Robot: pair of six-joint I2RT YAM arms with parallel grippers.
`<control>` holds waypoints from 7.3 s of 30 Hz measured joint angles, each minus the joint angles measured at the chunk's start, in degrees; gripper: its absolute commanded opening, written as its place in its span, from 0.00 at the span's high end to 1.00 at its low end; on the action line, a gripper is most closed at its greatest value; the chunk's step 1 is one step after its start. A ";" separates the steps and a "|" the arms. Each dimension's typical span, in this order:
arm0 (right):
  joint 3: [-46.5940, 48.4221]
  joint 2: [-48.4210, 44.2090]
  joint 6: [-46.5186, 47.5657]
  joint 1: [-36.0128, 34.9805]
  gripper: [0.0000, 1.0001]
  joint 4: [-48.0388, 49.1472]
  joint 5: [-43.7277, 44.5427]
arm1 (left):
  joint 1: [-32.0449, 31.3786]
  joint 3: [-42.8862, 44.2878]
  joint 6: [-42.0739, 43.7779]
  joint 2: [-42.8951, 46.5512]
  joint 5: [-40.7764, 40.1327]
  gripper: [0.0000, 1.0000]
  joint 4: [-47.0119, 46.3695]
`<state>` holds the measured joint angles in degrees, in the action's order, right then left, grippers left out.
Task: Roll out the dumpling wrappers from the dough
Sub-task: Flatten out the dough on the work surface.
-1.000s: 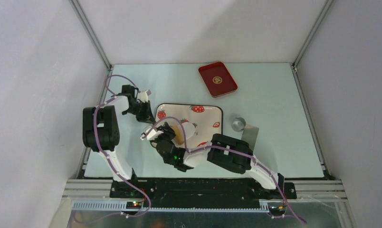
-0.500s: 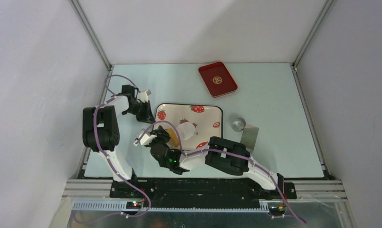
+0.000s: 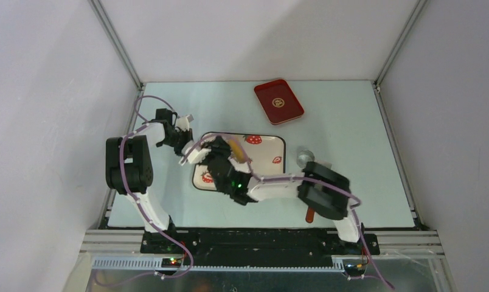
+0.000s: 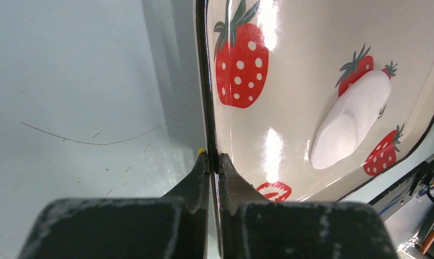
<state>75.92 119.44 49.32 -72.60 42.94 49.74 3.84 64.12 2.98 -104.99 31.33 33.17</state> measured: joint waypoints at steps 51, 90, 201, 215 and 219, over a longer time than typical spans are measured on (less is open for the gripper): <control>-0.31 -15.08 -34.67 17.70 1.00 -24.33 -27.28 | -0.46 18.01 19.74 -7.82 -9.97 0.06 15.78; -21.49 0.42 -7.26 1.51 1.00 24.85 -36.85 | 0.11 12.28 17.29 -3.48 -9.14 0.40 14.32; -13.07 6.73 -15.78 -2.12 1.00 22.91 -9.70 | -4.57 4.94 16.04 0.44 -9.75 1.00 9.57; -12.28 7.52 -16.79 -3.39 1.00 22.60 -10.64 | -4.59 4.83 16.06 0.55 -9.75 1.00 9.49; -11.85 7.45 -18.01 -2.82 1.00 21.86 -10.56 | -4.59 4.83 16.06 0.55 -9.75 1.00 9.49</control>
<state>64.07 126.89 31.31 -75.42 64.79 39.18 -0.75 68.95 19.05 -104.44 21.58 42.65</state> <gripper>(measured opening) 0.359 0.003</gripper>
